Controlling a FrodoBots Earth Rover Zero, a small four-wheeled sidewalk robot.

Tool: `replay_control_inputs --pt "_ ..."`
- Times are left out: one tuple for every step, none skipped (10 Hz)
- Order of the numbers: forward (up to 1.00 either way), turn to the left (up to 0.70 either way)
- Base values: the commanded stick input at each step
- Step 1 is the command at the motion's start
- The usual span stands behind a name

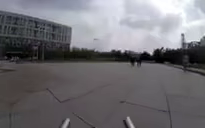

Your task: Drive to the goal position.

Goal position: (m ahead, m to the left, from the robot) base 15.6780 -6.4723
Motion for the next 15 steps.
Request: replay_control_inputs --pt "1.0 -0.4" --pt "1.0 -0.4" --pt "1.0 -0.4" --pt "1.0 -0.4" --pt "1.0 -0.4" --pt "1.0 -0.4" --pt "1.0 -0.38" --pt "1.0 -0.07" --pt "1.0 0.0" --pt "1.0 0.0" --pt "1.0 0.0" --pt "1.0 0.0" --pt "1.0 0.0" --pt "1.0 0.0" --pt "1.0 0.0"
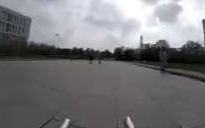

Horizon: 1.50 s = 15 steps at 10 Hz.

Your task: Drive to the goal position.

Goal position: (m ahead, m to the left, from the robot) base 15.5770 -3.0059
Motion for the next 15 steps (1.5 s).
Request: replay_control_inputs --pt "1.0 0.0" --pt "1.0 0.0" --pt "1.0 0.25" --pt "1.0 0.28" --pt "1.0 0.11" --pt "1.0 0.0" --pt "1.0 0.0" --pt "1.0 0.0" --pt "1.0 0.0" --pt "1.0 0.0" --pt "1.0 0.0" --pt "1.0 0.0" --pt "1.0 0.0" --pt "1.0 0.0" --pt "1.0 -0.1"
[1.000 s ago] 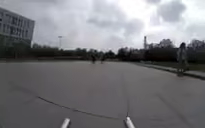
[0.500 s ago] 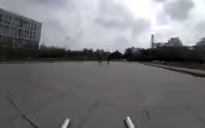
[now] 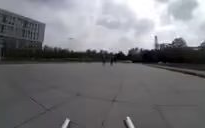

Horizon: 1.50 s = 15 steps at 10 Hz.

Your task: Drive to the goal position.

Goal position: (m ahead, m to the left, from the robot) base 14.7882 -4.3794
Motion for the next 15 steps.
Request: replay_control_inputs --pt "1.0 -0.37" --pt "1.0 -0.4" --pt "1.0 -0.35" --pt "1.0 -0.25" --pt "1.0 0.0" --pt "1.0 0.0" --pt "1.0 0.0" --pt "1.0 0.0" --pt "1.0 0.0" --pt "1.0 0.0" --pt "1.0 0.0" --pt "1.0 0.0" --pt "1.0 0.0" --pt "1.0 -0.05" --pt "1.0 -0.27"
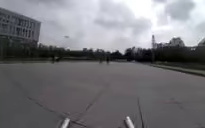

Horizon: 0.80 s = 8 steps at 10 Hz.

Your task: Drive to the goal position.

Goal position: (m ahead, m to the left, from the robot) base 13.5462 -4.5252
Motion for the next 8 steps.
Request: replay_control_inputs --pt "1.0 -0.18" --pt "1.0 0.02" --pt "1.0 0.02" --pt "1.0 0.02" --pt "1.0 0.02" --pt "1.0 0.02" --pt "1.0 0.02" --pt "1.0 -0.18"
